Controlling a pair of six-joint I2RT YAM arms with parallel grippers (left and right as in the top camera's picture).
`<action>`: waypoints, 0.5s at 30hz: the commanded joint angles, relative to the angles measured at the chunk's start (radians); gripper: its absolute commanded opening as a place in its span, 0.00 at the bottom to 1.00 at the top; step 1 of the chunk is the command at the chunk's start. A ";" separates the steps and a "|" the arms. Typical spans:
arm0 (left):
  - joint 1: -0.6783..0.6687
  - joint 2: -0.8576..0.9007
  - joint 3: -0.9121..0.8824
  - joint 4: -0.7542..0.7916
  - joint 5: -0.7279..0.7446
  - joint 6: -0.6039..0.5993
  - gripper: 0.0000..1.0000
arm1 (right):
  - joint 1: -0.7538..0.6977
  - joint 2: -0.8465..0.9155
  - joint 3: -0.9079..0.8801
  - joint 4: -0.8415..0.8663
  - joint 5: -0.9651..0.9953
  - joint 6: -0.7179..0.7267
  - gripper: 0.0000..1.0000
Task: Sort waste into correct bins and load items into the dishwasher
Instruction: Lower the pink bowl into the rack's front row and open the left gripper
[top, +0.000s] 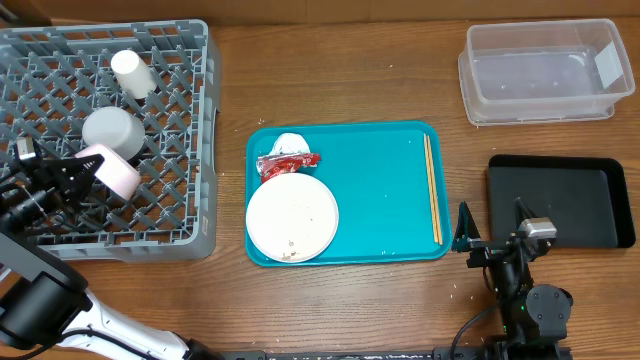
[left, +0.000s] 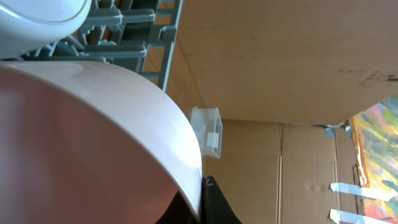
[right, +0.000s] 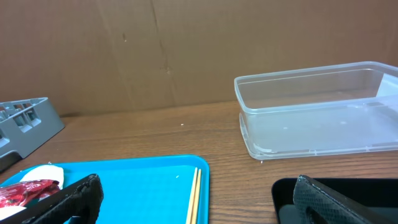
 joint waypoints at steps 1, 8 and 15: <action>0.013 0.010 -0.003 0.002 -0.088 -0.028 0.05 | -0.004 -0.010 -0.011 0.003 -0.001 0.004 1.00; 0.058 0.010 -0.003 0.013 -0.153 -0.150 0.13 | -0.004 -0.010 -0.011 0.003 -0.001 0.004 1.00; 0.121 0.010 -0.003 0.009 -0.188 -0.181 0.44 | -0.004 -0.010 -0.011 0.003 -0.001 0.004 1.00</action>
